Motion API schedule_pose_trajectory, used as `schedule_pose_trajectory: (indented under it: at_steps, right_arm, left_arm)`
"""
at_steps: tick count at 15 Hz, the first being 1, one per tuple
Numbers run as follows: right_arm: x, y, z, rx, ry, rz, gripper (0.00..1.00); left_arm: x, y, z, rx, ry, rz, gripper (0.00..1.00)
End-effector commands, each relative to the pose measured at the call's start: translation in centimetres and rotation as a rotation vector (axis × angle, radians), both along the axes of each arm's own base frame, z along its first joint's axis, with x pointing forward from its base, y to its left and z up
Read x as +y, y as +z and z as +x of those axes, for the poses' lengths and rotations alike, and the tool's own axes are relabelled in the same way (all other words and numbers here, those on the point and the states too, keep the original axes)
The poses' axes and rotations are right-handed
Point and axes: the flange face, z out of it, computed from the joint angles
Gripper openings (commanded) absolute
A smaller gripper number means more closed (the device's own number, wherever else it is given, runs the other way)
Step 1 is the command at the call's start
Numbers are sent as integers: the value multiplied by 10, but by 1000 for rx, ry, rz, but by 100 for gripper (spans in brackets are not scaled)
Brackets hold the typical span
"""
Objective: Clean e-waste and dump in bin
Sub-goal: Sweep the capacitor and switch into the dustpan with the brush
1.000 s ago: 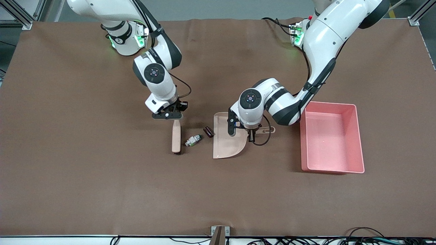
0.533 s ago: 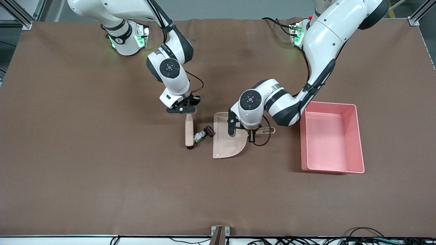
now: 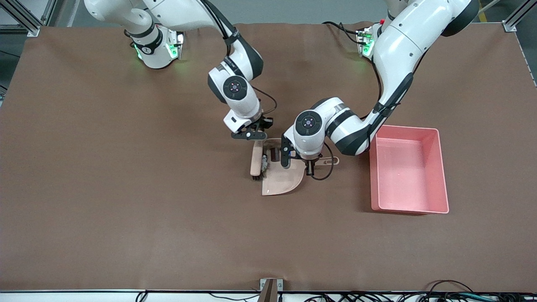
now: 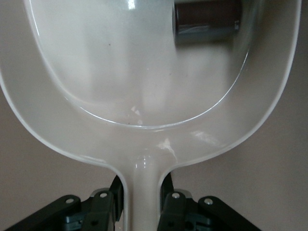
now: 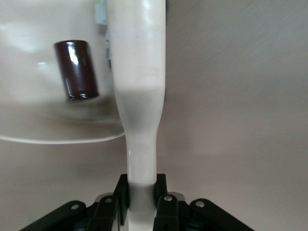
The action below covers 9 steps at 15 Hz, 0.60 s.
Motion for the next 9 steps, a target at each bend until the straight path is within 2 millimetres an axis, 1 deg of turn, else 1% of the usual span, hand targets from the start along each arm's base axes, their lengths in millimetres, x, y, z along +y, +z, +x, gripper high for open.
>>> schedule_pose_trajectory:
  at_steps: [1, 2, 3, 4, 7, 8, 9]
  right_arm:
    - [25, 10, 3, 44, -59, 31, 0]
    - [29, 16, 3, 66, -64, 24, 0]
    - [35, 27, 5, 79, -73, 24, 0]
    - [40, 37, 6, 97, -79, 19, 0]
    - [48, 58, 6, 159, -87, -15, 0]
    - [50, 62, 6, 168, -95, -21, 0]
    - [50, 63, 6, 172, -95, -24, 0]
  left_arm:
    - [-6, -4, 1, 2, -26, 19, 2]
    - [-6, -4, 1, 2, -26, 19, 2]
    - [-6, -3, 1, 1, -25, 18, 2]
    - [-2, -3, 3, 1, -24, 19, 2]
    - [4, -4, 6, 7, -34, 20, 2]
    - [4, -3, 7, 2, -35, 17, 2]
    - [4, -1, 9, -5, -34, 8, 2]
